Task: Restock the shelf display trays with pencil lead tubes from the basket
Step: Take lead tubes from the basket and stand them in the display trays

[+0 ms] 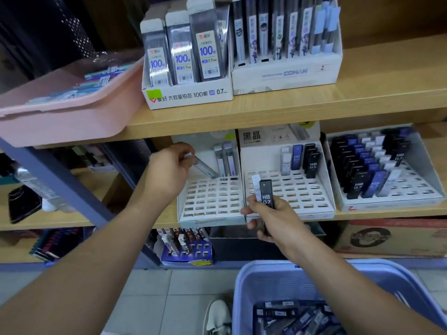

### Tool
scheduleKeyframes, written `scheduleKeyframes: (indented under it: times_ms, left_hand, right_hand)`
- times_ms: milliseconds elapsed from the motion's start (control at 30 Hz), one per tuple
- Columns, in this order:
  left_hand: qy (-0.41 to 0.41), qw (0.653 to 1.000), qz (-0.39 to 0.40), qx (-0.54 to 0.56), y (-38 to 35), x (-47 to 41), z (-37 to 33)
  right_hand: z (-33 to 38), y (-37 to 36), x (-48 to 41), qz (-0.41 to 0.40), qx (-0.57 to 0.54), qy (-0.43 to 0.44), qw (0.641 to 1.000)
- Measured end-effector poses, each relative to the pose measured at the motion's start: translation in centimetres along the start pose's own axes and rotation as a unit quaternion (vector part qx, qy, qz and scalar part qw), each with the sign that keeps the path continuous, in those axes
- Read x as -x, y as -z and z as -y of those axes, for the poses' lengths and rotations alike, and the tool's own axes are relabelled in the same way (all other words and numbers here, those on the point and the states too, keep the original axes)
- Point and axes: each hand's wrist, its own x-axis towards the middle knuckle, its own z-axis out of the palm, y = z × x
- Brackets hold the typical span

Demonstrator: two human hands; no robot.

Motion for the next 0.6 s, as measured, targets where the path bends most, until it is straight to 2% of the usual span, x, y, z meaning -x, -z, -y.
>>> scheduleKeyframes:
  times_ms: [333,600]
  left_hand:
    - [-0.063,0.997,0.004,-0.053,-0.4,-0.5,-0.5]
    - [-0.096,0.995,0.017,-0.007,-1.2,-0.4,-2.1]
  right_hand:
    - [0.0,-0.6,-1.0,0.005,0.023,0.028,0.999]
    - [-0.2,-0.3,-1.2,0.013,0.037,0.03,0.999]
